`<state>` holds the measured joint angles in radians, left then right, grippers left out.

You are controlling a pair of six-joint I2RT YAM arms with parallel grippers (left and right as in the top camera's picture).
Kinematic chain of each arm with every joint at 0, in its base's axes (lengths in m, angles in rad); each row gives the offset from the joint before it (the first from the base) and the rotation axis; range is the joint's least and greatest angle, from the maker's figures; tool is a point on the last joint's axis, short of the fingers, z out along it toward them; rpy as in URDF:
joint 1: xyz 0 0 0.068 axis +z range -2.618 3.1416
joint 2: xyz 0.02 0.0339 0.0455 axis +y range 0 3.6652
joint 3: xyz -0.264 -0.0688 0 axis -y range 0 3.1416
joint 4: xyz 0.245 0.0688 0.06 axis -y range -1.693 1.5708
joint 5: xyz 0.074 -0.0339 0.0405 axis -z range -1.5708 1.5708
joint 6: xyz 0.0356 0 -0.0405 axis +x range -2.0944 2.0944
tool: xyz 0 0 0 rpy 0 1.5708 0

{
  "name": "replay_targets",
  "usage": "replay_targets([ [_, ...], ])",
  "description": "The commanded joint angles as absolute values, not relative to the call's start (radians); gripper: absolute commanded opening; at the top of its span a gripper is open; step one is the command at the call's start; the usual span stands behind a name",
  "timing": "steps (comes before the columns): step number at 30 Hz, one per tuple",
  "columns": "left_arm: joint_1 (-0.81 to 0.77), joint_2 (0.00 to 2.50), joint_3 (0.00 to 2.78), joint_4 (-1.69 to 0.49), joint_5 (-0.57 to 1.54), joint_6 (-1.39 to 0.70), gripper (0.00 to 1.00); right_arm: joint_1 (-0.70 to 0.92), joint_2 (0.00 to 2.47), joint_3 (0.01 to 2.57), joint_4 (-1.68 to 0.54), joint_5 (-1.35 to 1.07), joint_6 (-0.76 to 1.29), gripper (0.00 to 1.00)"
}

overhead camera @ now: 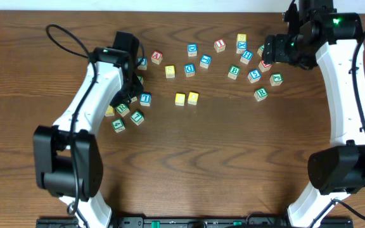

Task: Spell out CORL
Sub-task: 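Move the left gripper over the green R block and lower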

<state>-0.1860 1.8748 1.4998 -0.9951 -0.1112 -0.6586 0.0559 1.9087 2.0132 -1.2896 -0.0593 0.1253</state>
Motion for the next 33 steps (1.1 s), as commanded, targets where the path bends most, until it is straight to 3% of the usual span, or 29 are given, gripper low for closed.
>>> replay_targets([
  [1, -0.182, 1.92, 1.492, -0.998, -0.121, -0.703, 0.49, 0.06, 1.911, 2.016, -1.294, -0.062, 0.137, 0.89],
  [33, -0.179, 1.955, 1.492, -1.006, -0.105, -0.721, 0.5, 0.06, 1.911, 2.014, -1.299, -0.062, 0.137, 0.88],
])
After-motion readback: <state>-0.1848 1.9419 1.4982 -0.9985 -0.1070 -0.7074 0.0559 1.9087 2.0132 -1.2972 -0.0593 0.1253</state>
